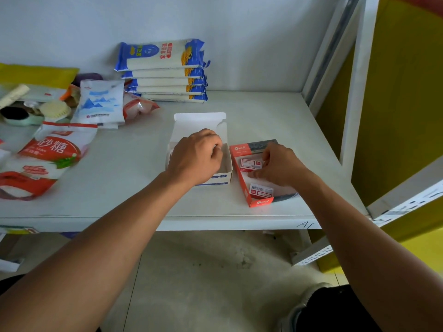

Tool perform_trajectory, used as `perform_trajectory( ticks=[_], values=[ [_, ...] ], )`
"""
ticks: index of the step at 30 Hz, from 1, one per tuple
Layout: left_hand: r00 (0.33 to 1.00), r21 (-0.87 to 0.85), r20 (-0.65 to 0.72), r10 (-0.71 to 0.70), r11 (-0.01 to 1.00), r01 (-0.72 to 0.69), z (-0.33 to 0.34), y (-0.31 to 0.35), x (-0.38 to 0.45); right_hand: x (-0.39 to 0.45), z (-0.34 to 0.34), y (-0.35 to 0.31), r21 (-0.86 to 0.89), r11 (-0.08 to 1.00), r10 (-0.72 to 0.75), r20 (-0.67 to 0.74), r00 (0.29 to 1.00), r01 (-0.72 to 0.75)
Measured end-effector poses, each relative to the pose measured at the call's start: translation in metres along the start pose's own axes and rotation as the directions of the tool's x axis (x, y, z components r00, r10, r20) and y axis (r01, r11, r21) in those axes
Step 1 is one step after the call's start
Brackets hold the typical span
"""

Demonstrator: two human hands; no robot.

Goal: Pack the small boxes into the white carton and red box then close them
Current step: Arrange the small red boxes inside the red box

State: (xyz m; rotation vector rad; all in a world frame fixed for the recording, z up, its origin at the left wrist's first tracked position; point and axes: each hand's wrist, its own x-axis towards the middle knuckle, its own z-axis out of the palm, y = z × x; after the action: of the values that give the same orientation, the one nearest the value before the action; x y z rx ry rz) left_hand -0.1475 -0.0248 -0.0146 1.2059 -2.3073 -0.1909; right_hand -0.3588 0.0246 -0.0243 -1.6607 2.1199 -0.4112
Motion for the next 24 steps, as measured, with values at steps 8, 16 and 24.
perform_trajectory(
  ticks=[8,16,24],
  values=[
    [1.0,-0.003,0.001,0.009,1.0,-0.009,-0.004,0.001,0.003,0.006,0.009,0.0,0.085,0.995,0.049,-0.056,0.997,-0.044],
    [1.0,0.005,0.008,0.017,1.0,-0.018,-0.003,0.002,0.003,0.004,0.005,0.002,0.251,0.968,0.02,-0.092,0.996,0.004],
    [1.0,-0.002,-0.002,0.017,1.0,-0.017,-0.001,0.002,0.004,-0.019,-0.022,-0.005,-0.058,0.985,-0.141,0.269,0.953,0.162]
  ],
)
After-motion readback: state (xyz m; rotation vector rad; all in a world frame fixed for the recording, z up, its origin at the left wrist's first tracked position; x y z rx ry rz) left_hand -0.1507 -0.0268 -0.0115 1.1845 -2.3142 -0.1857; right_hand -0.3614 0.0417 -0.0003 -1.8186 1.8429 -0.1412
